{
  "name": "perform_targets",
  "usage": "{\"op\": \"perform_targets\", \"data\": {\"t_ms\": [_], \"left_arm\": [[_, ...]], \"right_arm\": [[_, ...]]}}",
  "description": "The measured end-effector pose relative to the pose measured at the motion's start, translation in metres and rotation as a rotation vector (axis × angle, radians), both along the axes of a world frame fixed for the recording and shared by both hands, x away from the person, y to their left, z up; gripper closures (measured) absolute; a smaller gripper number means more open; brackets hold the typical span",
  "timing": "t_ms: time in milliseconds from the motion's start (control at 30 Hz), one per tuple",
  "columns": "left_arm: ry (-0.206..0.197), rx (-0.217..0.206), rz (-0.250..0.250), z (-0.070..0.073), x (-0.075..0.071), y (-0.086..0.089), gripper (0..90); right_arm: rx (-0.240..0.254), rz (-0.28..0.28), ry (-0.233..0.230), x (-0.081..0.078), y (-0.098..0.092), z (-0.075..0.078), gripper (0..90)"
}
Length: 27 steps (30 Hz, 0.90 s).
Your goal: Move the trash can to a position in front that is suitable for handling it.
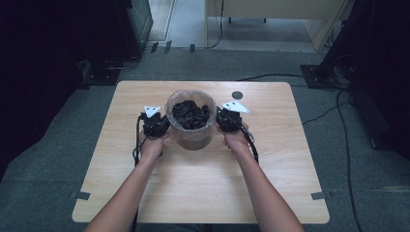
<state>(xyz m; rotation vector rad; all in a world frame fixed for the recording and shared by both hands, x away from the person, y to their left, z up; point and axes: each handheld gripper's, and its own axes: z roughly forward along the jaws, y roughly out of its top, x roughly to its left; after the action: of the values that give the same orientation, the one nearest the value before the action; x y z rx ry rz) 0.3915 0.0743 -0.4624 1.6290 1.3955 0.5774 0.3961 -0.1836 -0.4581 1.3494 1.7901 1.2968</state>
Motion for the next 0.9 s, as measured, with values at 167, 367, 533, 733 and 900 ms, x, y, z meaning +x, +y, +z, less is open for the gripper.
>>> {"op": "perform_targets", "data": {"t_ms": [167, 367, 533, 733, 900], "left_arm": [[0.009, 0.008, -0.013, 0.001, -0.008, -0.007, 90.0], [0.005, 0.017, -0.022, 0.001, -0.02, -0.013, 90.0], [0.007, 0.031, -0.046, 0.001, -0.03, -0.017, 90.0], [0.008, 0.051, -0.074, 0.002, -0.043, -0.023, 90.0], [0.0, 0.059, -0.083, 0.001, -0.055, -0.026, 90.0]], "right_arm": [[-0.026, 0.001, 0.002, -0.011, -0.006, 0.001, 90.0], [-0.035, 0.001, 0.008, -0.023, -0.013, -0.001, 90.0], [-0.061, -0.002, -0.004, -0.035, -0.017, -0.002, 90.0], [-0.092, 0.006, -0.007, -0.052, -0.023, -0.001, 90.0], [-0.098, 0.009, -0.009, -0.063, -0.027, -0.001, 90.0]]}}
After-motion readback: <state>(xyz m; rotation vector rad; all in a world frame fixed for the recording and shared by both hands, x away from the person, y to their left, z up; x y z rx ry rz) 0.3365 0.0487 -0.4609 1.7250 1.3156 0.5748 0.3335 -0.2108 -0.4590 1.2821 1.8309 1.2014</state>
